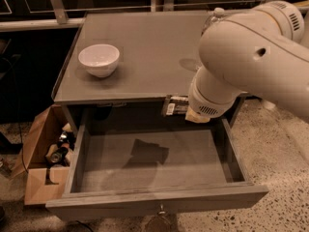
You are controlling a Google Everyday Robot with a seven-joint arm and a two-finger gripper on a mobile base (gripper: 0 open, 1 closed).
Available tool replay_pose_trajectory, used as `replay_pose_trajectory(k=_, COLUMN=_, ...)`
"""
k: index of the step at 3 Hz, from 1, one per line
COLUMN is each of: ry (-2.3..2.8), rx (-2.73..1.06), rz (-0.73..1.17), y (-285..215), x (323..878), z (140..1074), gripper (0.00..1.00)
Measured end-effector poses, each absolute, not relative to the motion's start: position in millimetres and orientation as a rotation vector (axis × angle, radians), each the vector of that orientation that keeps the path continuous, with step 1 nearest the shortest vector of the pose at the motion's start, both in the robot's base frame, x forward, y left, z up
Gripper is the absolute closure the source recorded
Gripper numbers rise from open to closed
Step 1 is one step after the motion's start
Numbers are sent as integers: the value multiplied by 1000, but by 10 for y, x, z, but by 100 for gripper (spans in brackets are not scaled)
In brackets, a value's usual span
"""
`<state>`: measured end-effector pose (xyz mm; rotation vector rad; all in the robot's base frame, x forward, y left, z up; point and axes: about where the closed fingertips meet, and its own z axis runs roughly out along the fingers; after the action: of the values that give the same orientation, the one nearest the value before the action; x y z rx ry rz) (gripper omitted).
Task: Pick rxbar chocolate from top drawer and place on counter
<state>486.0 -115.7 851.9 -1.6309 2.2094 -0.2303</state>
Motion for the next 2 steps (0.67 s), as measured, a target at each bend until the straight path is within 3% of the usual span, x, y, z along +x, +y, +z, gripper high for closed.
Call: replay_pose_trajectory(k=2, ry=2149, rx=-1725, rz=-109, y=-864, x=5377, z=8384, gripper=100)
